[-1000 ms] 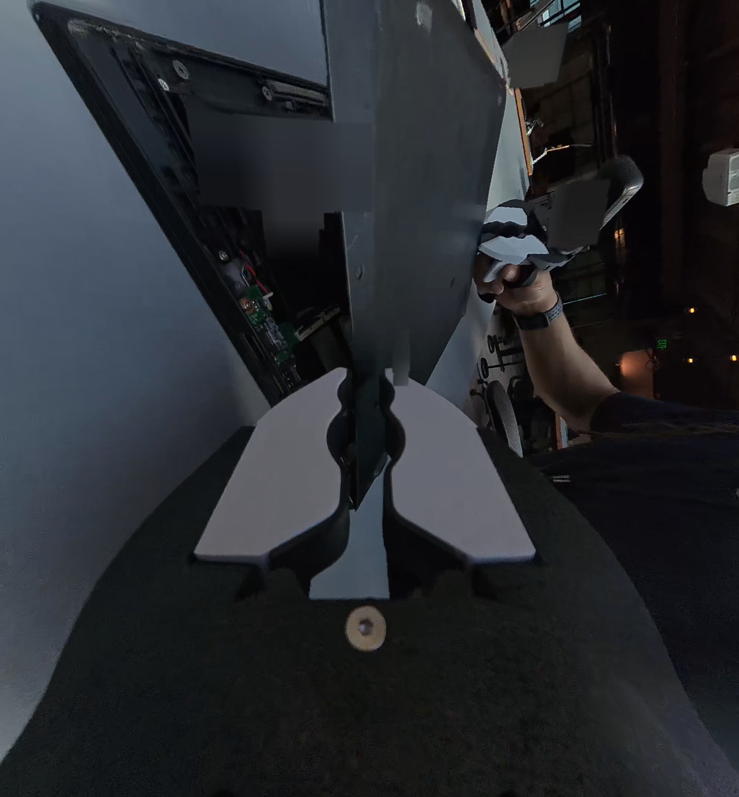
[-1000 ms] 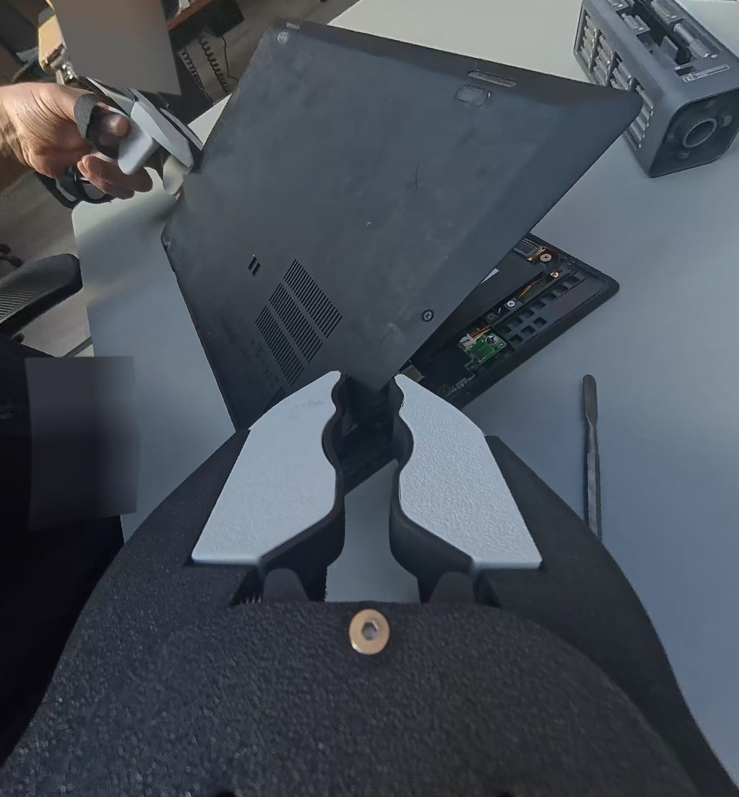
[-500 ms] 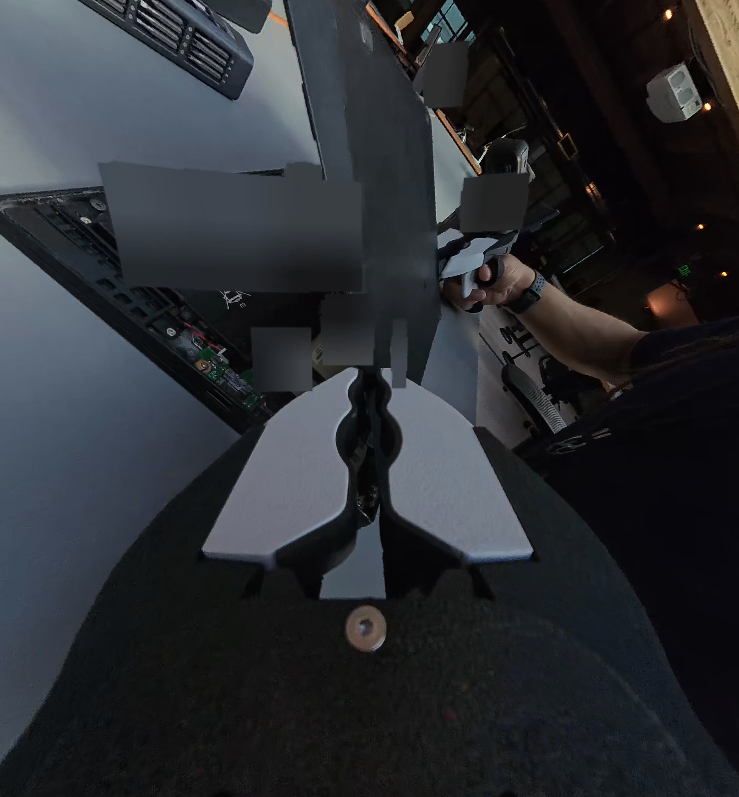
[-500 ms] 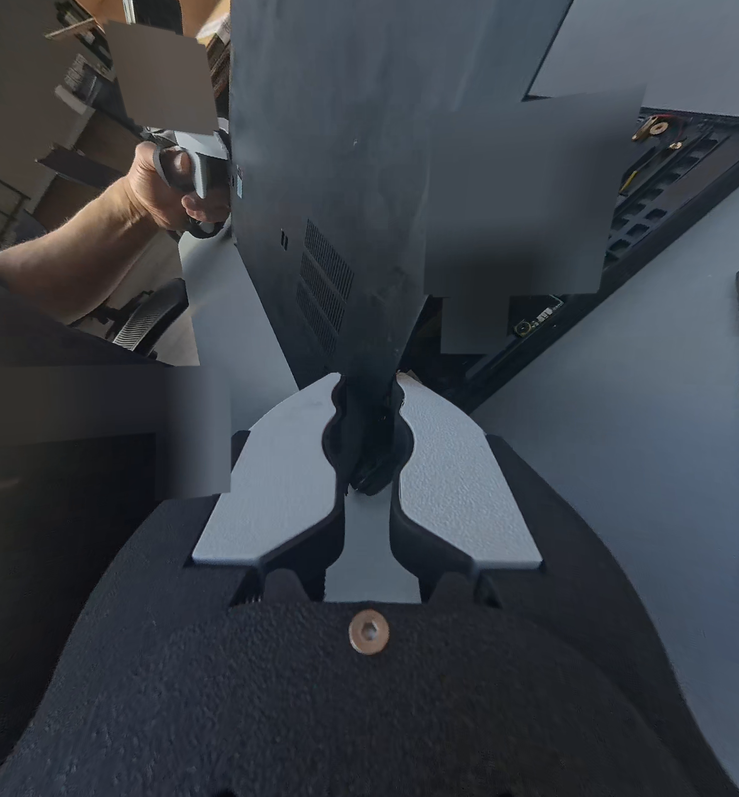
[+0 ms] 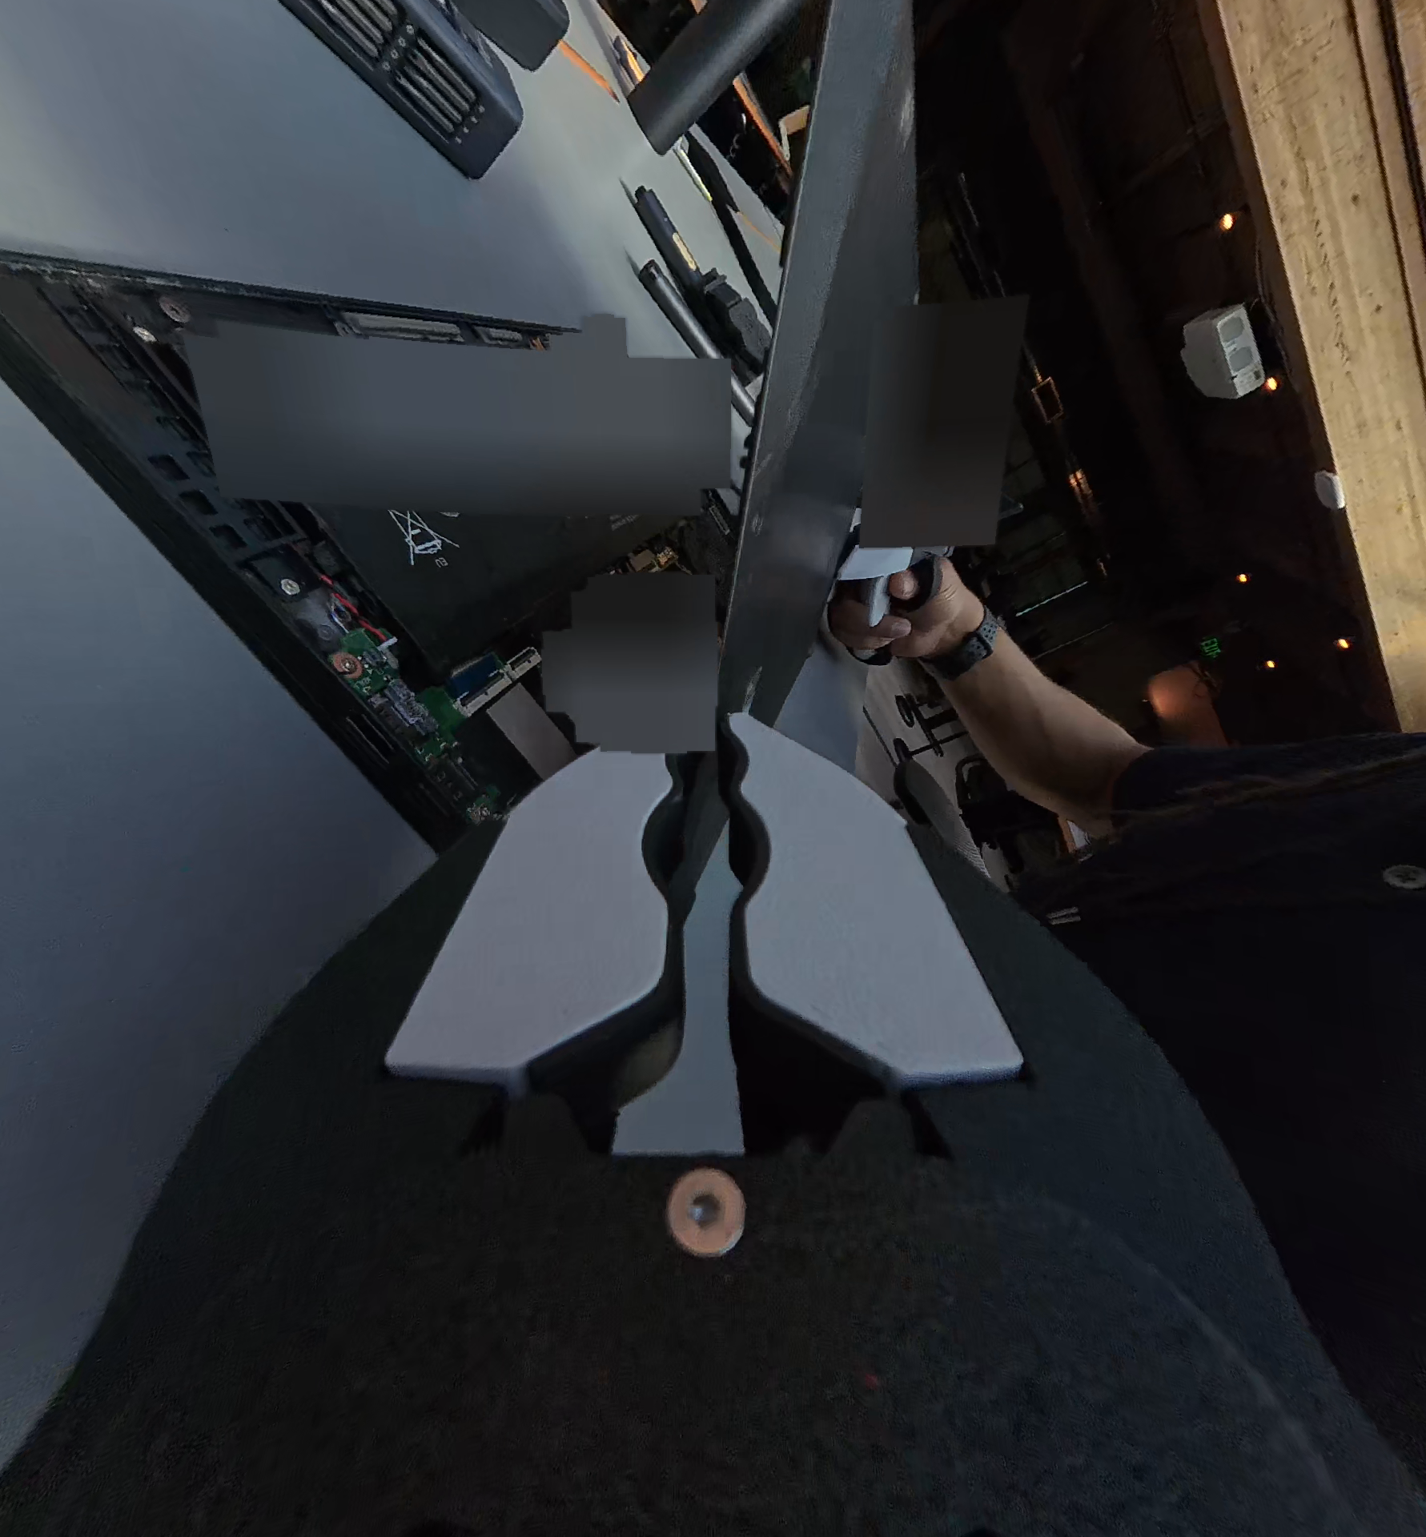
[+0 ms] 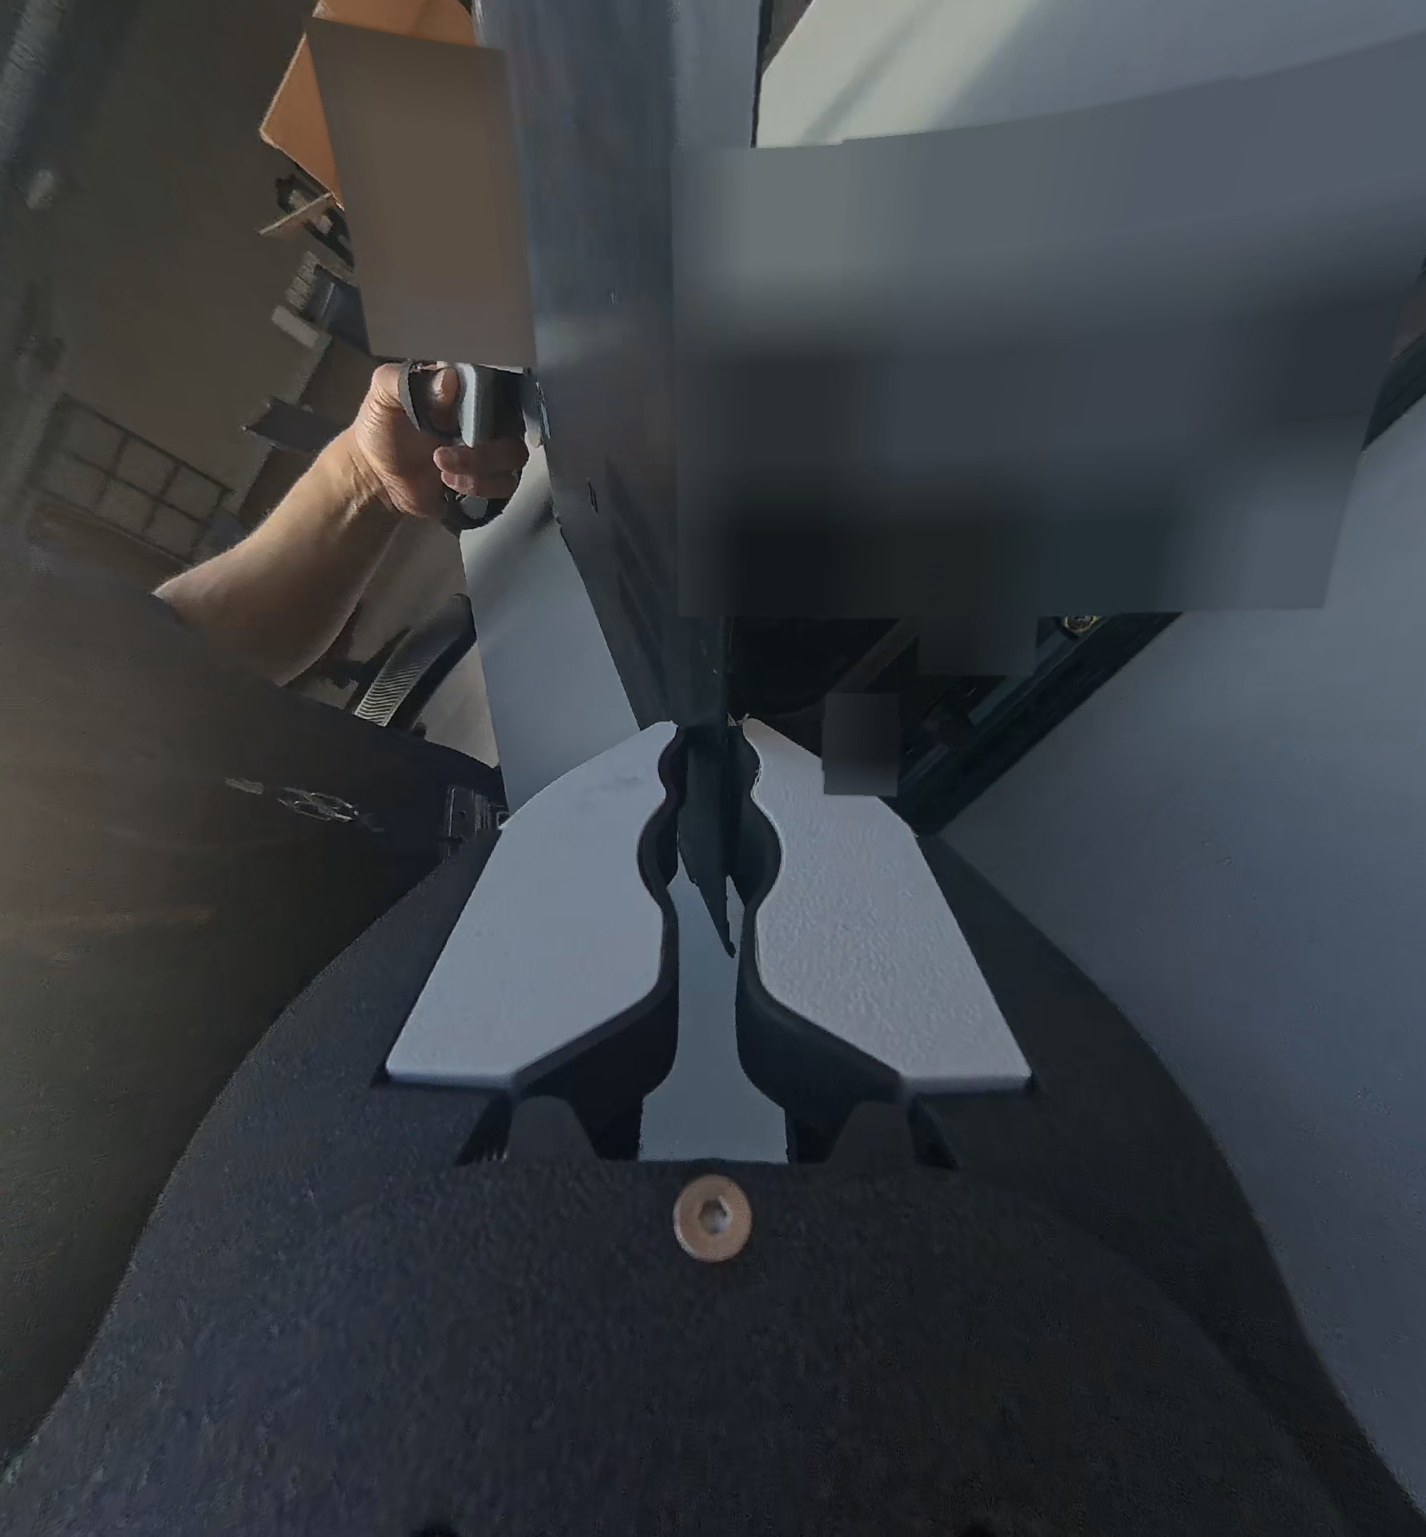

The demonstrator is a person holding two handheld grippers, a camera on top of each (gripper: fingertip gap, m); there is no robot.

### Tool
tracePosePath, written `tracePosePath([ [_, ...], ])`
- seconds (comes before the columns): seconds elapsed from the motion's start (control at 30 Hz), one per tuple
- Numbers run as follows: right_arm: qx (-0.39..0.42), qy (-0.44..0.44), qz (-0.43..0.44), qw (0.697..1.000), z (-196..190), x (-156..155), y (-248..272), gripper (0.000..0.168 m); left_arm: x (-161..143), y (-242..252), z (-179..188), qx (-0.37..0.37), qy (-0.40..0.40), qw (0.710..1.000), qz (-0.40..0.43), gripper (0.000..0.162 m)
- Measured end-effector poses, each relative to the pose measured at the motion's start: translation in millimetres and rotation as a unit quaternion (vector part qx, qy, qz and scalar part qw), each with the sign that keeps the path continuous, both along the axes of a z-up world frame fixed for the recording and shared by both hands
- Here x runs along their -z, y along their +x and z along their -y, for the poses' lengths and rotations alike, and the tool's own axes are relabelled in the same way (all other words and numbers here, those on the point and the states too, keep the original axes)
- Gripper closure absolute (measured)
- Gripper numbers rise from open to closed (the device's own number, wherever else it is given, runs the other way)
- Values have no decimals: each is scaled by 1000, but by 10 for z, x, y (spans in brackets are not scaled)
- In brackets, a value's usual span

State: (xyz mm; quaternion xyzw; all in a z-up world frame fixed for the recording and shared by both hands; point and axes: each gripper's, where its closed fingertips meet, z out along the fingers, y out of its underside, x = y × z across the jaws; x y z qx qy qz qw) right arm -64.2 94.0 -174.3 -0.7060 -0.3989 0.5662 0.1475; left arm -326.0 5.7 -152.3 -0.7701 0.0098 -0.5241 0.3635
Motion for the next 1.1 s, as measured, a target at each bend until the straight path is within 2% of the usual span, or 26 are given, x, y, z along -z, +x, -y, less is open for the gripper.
tracePosePath([
  [0.13, 17, -66, 3, 998, -35, 62, -16, 159, 68, -5, -8, -17, -34, 999, 1, 158],
  [0.43, 35, -142, 0, 989, -51, 75, -38, 160, 118, -12, 17, -39, -73, 996, 42, 158],
  [0.77, 106, -308, 31, 945, 4, 76, 44, 161, 370, 116, 190, -91, -253, 957, 110, 156],
  [1.1, 139, -368, 38, 919, -160, 54, -39, 163, 308, 36, 10, -109, -278, 947, 117, 156],
])
